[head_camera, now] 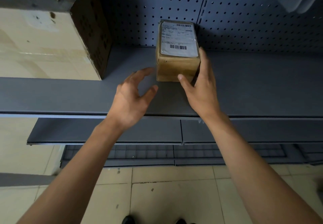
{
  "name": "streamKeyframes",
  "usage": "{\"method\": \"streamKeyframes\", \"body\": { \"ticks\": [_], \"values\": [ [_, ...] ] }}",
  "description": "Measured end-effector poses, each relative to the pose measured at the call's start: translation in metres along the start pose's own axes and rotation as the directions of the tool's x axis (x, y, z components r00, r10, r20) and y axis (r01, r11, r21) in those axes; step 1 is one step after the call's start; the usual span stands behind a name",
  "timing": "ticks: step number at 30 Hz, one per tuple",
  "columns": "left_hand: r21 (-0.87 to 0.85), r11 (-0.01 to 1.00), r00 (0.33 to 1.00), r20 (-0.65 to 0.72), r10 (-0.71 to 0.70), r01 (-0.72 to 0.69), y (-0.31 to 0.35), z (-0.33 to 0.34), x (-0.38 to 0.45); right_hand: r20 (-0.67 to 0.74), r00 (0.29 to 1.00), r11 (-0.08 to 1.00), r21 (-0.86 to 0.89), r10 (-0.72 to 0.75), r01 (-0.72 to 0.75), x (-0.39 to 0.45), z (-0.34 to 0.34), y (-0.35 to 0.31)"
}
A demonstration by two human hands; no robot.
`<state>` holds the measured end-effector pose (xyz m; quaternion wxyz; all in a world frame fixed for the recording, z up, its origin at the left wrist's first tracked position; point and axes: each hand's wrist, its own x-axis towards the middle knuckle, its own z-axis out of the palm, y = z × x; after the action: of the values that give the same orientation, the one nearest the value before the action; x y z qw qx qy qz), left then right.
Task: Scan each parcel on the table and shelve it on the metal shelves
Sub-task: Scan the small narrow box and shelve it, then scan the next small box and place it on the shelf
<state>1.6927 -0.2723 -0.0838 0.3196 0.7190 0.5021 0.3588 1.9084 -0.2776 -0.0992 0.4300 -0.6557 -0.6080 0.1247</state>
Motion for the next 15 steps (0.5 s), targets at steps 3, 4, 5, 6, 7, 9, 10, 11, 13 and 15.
{"method": "streamKeyframes", "body": {
  "ticks": [3, 4, 5, 6, 7, 9, 10, 11, 13, 15],
  "values": [
    [-0.014, 0.999, 0.999, 0.018, -0.037, 0.037, 0.014, -0.002, -0.007, 0.051, 0.998, 0.992, -0.121, -0.028, 0.034, -0.017, -0.013, -0.010],
    [-0.018, 0.999, 0.998, 0.027, -0.049, 0.049, 0.020, -0.003, -0.010, 0.062, 0.997, 0.982, -0.177, -0.052, 0.062, -0.022, -0.019, -0.014],
    [-0.022, 0.998, 0.997, 0.034, -0.062, 0.063, 0.025, -0.006, -0.012, 0.077, 0.994, 0.968, -0.233, -0.078, 0.094, -0.025, -0.024, -0.019],
    [-0.028, 0.997, 0.996, 0.039, -0.076, 0.077, 0.031, -0.008, -0.015, 0.094, 0.990, 0.952, -0.280, -0.101, 0.124, -0.029, -0.030, -0.025],
    [-0.035, 0.995, 0.995, 0.042, -0.089, 0.090, 0.037, -0.012, -0.017, 0.114, 0.987, 0.940, -0.310, -0.114, 0.145, -0.032, -0.036, -0.032],
    [-0.036, 0.993, 0.993, 0.039, -0.114, 0.116, 0.048, -0.021, -0.023, 0.162, 0.980, 0.932, -0.324, -0.113, 0.161, -0.038, -0.046, -0.048],
    [-0.031, 0.991, 0.991, 0.037, -0.130, 0.131, 0.053, -0.026, -0.027, 0.194, 0.975, 0.933, -0.319, -0.105, 0.164, -0.041, -0.050, -0.056],
    [-0.024, 0.989, 0.988, 0.037, -0.148, 0.149, 0.057, -0.032, -0.030, 0.230, 0.968, 0.935, -0.314, -0.096, 0.167, -0.043, -0.053, -0.065],
    [-0.009, 0.983, 0.982, 0.031, -0.185, 0.185, 0.066, -0.047, -0.039, 0.300, 0.950, 0.937, -0.298, -0.088, 0.181, -0.046, -0.056, -0.083],
    [0.009, 0.977, 0.977, 0.016, -0.215, 0.215, 0.073, -0.066, -0.050, 0.357, 0.930, 0.941, -0.274, -0.091, 0.198, -0.046, -0.057, -0.102]
  ]
}}
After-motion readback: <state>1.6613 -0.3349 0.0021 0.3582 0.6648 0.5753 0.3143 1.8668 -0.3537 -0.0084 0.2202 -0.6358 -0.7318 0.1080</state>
